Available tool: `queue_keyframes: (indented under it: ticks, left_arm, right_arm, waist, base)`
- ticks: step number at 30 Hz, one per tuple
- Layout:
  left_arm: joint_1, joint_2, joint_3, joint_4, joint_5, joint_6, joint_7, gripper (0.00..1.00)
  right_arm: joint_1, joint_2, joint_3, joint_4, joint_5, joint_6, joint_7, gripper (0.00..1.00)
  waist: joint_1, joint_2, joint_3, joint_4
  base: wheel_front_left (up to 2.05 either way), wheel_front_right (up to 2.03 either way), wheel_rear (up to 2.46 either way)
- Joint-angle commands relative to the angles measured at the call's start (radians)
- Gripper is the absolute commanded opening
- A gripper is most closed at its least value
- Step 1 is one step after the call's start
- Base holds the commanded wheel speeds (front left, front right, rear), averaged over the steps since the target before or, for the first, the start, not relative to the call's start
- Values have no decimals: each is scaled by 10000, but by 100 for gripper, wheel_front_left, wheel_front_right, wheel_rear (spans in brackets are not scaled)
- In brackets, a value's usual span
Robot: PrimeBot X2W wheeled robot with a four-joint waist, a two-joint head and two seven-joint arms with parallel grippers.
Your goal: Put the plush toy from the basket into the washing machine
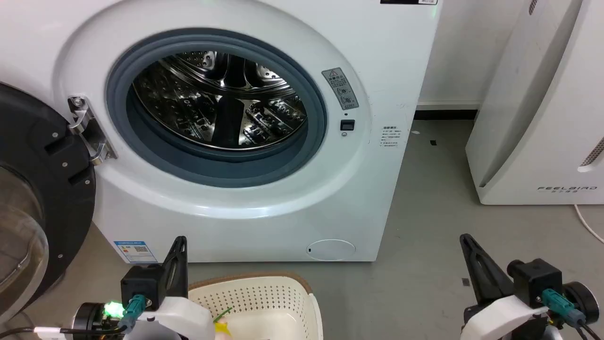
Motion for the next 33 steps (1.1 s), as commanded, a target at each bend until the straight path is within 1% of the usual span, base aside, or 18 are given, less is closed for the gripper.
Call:
queue_keyframes:
  ticks: [1, 16, 17, 33]
  left_arm:
    - [-153, 1, 12, -45, 28, -43, 5, 0]
    - [-153, 1, 12, -45, 28, -43, 5, 0]
    - [0, 0, 2, 0, 0, 0, -2, 100]
    - [17, -2, -117, 102, -94, 109, -234, 100]
  right_arm:
    - [-137, 7, -5, 24, -78, -9, 14, 0]
    - [-137, 7, -5, 24, -78, -9, 14, 0]
    - [0, 0, -2, 0, 1, 0, -2, 100]
    - [45, 1, -118, -96, 99, -1, -233, 100]
  waist:
    - [0, 0, 0, 0]
    - [0, 0, 0, 0]
    - [1, 0, 0, 0]
    - [0, 0, 38, -8]
  base:
    - [0, 0, 0]
    - [0, 0, 0]
    - [0, 0, 0]
    - [0, 0, 0]
